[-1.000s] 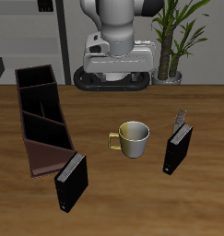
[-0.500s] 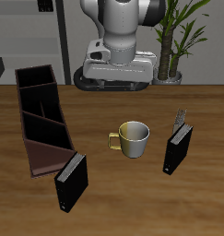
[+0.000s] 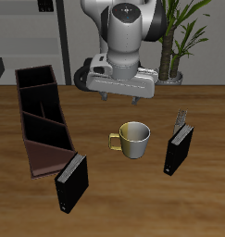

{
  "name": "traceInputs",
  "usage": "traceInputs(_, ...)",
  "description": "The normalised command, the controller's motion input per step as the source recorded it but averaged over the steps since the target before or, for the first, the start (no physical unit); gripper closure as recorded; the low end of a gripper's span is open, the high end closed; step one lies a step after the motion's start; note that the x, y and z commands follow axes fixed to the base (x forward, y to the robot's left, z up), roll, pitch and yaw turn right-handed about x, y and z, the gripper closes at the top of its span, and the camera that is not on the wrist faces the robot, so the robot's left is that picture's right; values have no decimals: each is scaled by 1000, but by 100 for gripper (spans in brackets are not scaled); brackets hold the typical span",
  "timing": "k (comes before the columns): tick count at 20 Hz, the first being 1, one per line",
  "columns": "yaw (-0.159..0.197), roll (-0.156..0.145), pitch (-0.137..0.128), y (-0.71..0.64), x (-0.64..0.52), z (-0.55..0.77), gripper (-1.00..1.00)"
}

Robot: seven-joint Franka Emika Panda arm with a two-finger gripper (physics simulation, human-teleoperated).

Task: Place the left black book into the right desk caddy's left compartment and place the white-yellow mug into the right desk caddy's right compartment

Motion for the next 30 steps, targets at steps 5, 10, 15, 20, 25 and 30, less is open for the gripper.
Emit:
traceInputs(5, 21, -12, 2, 160, 10, -405, -100)
traceInputs(10, 166, 28, -12, 555, -56, -372, -100)
traceInputs(15, 68, 1, 1, 157, -8, -142, -100)
traceInputs(20, 55, 4, 53, 193, 88, -309, -100)
traceInputs(25, 68, 18, 48, 197, 49, -300, -100)
traceInputs(30, 81, 61, 98, 298, 8, -533, -100)
